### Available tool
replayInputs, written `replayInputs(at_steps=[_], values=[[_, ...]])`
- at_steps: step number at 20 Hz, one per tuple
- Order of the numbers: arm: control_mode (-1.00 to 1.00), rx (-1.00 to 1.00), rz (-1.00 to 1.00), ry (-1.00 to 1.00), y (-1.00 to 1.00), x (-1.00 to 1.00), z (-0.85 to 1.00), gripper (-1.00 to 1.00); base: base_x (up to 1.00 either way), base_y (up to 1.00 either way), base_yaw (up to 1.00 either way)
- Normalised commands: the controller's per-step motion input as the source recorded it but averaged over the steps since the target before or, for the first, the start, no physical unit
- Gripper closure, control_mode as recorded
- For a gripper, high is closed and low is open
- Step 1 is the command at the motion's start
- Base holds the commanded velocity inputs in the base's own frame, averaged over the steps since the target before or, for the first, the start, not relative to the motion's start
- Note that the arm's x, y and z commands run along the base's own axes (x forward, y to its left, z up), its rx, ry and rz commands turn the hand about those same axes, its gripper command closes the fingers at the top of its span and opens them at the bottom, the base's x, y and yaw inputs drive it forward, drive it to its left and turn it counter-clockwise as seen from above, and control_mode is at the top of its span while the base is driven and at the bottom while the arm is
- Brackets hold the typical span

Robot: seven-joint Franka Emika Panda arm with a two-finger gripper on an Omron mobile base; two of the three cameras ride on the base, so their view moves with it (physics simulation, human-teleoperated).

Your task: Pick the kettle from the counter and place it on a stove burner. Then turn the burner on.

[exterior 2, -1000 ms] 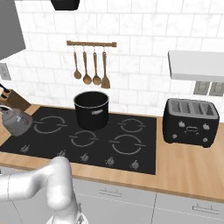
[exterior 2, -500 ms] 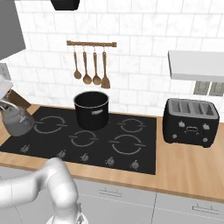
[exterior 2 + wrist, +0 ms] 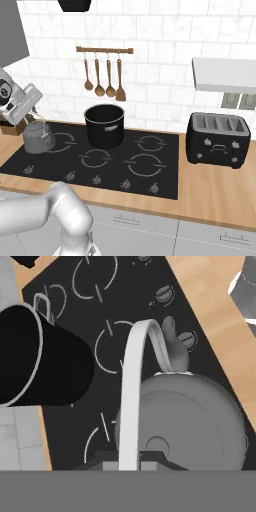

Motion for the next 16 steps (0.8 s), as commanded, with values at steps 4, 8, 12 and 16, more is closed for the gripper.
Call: replayInputs(at_steps=[4,8,12,16], values=[[-1.0,0.0,-0.08,0.0,0.0,0.8,-0.01,1.0,0.0,0.0,0.0],[-1.0,0.0,-0.06,-0.03,0.05,0.45,0.0,1.0,0.0,0.0,0.0],[-1.0,0.0,-0.08,0.0,0.27,0.3,-0.03,1.0,0.0,0.0,0.0],[-1.0,0.03,-0.11,0.0,0.38,0.17,-0.07,1.0,0.0,0.0,0.0]])
